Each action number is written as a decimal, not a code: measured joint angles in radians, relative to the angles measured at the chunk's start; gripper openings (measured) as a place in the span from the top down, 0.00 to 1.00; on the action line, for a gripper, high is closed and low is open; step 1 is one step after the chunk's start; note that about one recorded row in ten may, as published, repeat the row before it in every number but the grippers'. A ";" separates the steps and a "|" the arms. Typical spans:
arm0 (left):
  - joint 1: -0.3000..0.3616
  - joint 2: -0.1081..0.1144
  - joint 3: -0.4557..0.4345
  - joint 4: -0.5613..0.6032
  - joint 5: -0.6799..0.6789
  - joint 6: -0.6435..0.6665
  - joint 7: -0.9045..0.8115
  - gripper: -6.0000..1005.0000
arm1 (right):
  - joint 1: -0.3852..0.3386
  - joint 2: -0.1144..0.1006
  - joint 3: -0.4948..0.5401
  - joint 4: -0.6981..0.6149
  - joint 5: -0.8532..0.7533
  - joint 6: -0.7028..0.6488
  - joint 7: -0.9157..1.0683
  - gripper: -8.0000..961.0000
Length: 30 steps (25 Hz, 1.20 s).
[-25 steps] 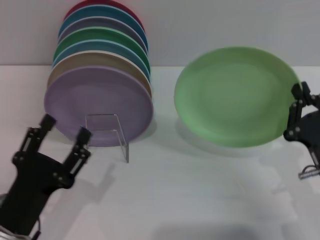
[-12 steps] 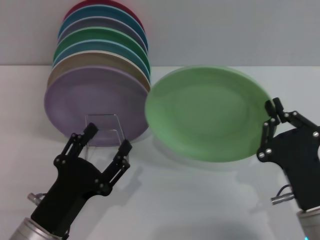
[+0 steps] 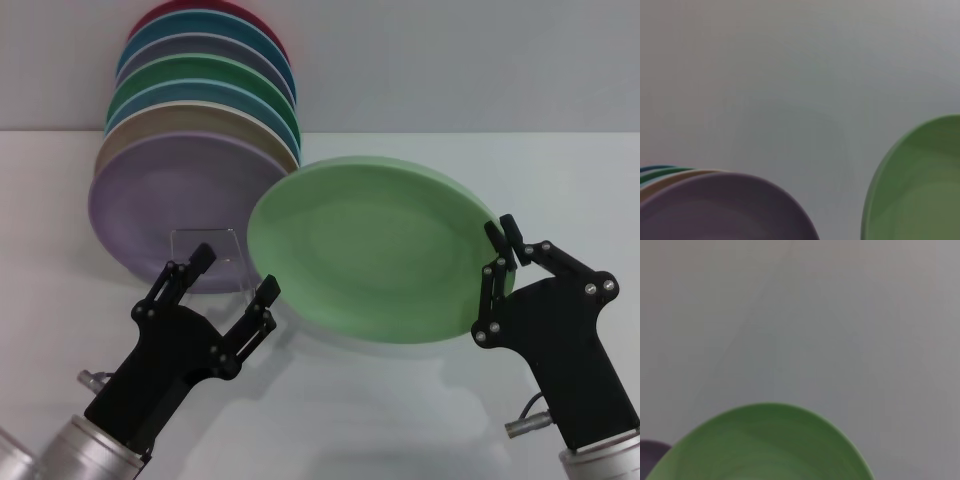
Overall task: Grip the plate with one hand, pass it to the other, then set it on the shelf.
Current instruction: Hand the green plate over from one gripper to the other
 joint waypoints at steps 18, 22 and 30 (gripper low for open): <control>-0.046 -0.002 -0.024 0.000 -0.002 -0.080 -0.014 0.20 | 0.005 0.000 -0.021 -0.007 0.011 0.029 -0.015 0.97; -0.047 -0.002 -0.024 0.001 -0.001 -0.082 -0.015 0.21 | 0.006 0.000 -0.021 -0.008 0.011 0.030 -0.015 0.97; -0.051 -0.002 -0.024 0.000 0.001 -0.094 -0.015 0.52 | 0.009 0.000 -0.021 -0.009 0.011 0.032 -0.016 0.97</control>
